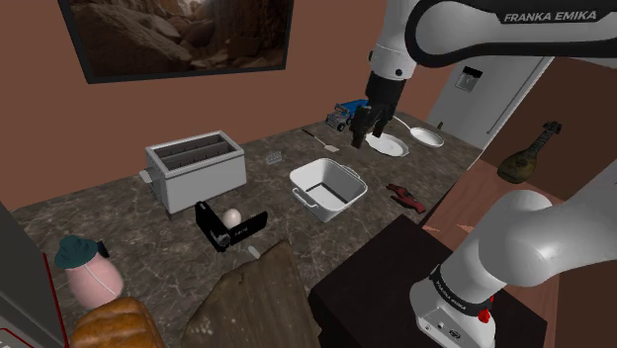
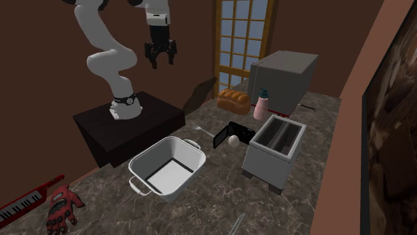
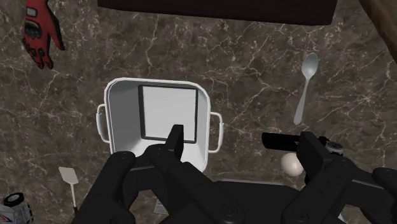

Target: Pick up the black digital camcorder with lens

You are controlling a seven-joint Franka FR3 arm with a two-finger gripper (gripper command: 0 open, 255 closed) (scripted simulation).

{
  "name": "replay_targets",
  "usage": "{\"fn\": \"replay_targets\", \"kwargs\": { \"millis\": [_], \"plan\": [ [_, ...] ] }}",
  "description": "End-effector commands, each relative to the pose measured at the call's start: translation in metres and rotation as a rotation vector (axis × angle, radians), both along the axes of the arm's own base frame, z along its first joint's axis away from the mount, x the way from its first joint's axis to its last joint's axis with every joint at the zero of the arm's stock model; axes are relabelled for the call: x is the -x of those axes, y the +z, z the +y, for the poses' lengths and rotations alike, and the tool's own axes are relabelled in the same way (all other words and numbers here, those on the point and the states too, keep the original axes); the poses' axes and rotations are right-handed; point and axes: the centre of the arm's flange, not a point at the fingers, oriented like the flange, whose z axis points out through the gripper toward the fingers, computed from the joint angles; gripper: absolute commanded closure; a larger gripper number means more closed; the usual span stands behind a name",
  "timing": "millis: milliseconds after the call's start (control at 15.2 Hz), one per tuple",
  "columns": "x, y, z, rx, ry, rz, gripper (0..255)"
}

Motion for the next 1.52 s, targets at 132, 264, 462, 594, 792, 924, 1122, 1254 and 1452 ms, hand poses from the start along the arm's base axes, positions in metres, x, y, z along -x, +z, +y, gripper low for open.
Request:
{"fn": "replay_targets", "kwargs": {
  "millis": [132,264,462,594,792,924,1122,1254,1452],
  "plan": [
    [-0.025,-0.034,0.028,-0.004,-0.003,-0.002,0],
    [-0.038,-0.052,0.042,-0.005,-0.005,-0.001,0],
    [-0.058,-0.079,0.064,-0.008,-0.007,-0.001,0],
    [-0.07,-0.097,0.078,-0.009,-0.008,-0.001,0],
    [-0.09,-0.124,0.099,-0.011,-0.011,-0.001,0],
    [-0.103,-0.142,0.113,-0.013,-0.012,0.0,0],
    [-0.122,-0.169,0.134,-0.015,-0.014,0.0,0],
    [-0.135,-0.187,0.149,-0.017,-0.016,0.0,0],
    [-0.155,-0.214,0.17,-0.019,-0.018,0.0,0]
  ]
}}
